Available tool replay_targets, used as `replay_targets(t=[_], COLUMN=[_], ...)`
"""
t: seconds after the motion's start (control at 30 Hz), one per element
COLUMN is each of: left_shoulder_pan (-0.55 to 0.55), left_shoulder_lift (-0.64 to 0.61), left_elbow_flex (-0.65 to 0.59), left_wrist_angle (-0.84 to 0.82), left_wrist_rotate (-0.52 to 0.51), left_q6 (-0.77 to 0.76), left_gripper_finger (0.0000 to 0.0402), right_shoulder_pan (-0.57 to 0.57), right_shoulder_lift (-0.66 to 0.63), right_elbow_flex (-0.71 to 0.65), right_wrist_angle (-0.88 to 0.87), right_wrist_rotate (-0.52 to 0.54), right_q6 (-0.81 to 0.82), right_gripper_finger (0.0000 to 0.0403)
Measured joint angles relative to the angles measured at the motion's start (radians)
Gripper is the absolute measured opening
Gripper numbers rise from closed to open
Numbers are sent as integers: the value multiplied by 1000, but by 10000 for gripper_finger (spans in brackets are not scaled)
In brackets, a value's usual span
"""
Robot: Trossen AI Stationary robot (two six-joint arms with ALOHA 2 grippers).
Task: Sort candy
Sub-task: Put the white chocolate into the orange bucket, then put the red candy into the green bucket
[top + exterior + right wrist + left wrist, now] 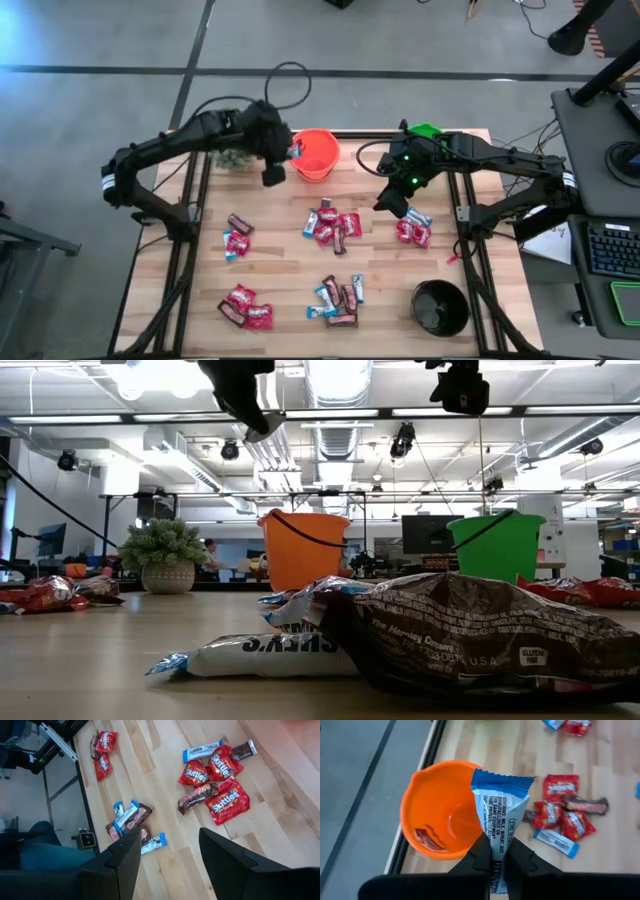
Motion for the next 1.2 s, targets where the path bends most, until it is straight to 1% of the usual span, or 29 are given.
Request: replay_targets(t=[0.13, 0.33, 0.57, 0.6, 0.7, 0.83, 1.0, 1.1, 1.2], left_shoulder_pan=[23, 26, 26, 26, 29, 42, 45, 45, 45], left_shoulder_lift=[56, 166, 327, 351, 417, 495, 543, 545, 517], left_elbow_flex=[48, 143, 354, 387, 483, 612, 745, 793, 786], left_wrist_angle=[0, -21, -173, -190, -222, -330, -446, -481, -487], left_wrist_rotate=[0, 1, 0, -10, -86, -98, -69, -31, 18], left_q6=[-2, -21, -24, -14, 19, 23, 23, 19, -6], left_gripper_finger=[18, 60, 122, 130, 147, 152, 146, 144, 143], right_shoulder_pan=[0, 0, 0, 0, 0, 0, 0, 0, 0], right_shoulder_lift=[0, 0, 0, 0, -5, -21, -38, -39, -38], right_elbow_flex=[0, 0, 0, 0, 0, 0, 0, 0, 0], right_wrist_angle=[0, 0, 0, 0, -2, -40, -74, -68, -68], right_wrist_rotate=[0, 0, 0, 0, -1, -2, -1, 11, 59], right_q6=[0, -3, -51, -56, -63, -84, -107, -114, -124], right_gripper_finger=[189, 189, 189, 189, 189, 189, 189, 189, 189])
